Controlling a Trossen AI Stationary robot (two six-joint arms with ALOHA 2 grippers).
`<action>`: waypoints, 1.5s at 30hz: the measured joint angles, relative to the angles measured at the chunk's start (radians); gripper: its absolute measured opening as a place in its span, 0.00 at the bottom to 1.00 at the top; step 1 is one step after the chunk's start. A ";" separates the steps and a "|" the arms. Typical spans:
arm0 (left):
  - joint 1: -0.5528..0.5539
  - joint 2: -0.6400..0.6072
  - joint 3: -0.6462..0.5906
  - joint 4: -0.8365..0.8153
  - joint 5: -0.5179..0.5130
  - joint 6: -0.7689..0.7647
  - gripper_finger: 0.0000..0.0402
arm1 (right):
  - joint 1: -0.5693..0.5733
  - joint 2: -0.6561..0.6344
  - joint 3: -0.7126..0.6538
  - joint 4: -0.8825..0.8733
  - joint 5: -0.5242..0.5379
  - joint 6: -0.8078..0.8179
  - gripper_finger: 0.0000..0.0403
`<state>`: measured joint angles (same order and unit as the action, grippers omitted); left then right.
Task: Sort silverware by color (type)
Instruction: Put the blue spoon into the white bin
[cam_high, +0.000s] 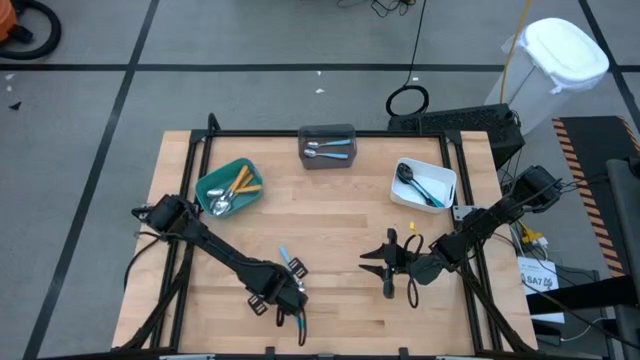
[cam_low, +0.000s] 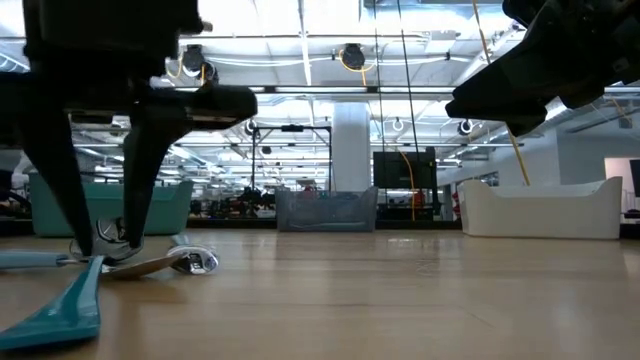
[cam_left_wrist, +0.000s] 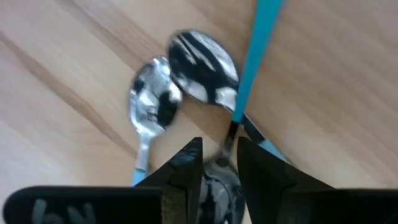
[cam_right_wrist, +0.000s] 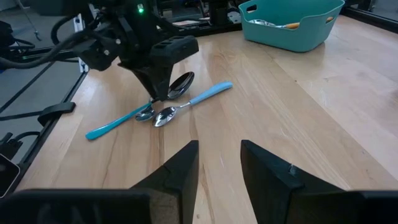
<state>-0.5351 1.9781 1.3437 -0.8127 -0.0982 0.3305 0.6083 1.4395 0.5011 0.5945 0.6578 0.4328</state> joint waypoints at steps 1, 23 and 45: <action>0.000 0.005 0.002 0.007 0.000 0.001 0.25 | 0.000 0.000 0.000 0.000 0.000 0.000 0.28; 0.014 0.059 0.004 0.013 0.001 0.043 0.04 | 0.000 0.000 0.000 0.000 0.000 0.000 0.28; 0.025 0.069 0.144 -0.135 -0.076 -0.091 0.01 | -0.001 -0.023 0.000 0.036 0.030 -0.157 0.28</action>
<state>-0.5105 2.0472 1.4879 -0.9481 -0.1746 0.2398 0.6075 1.4164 0.5011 0.6305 0.6881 0.2761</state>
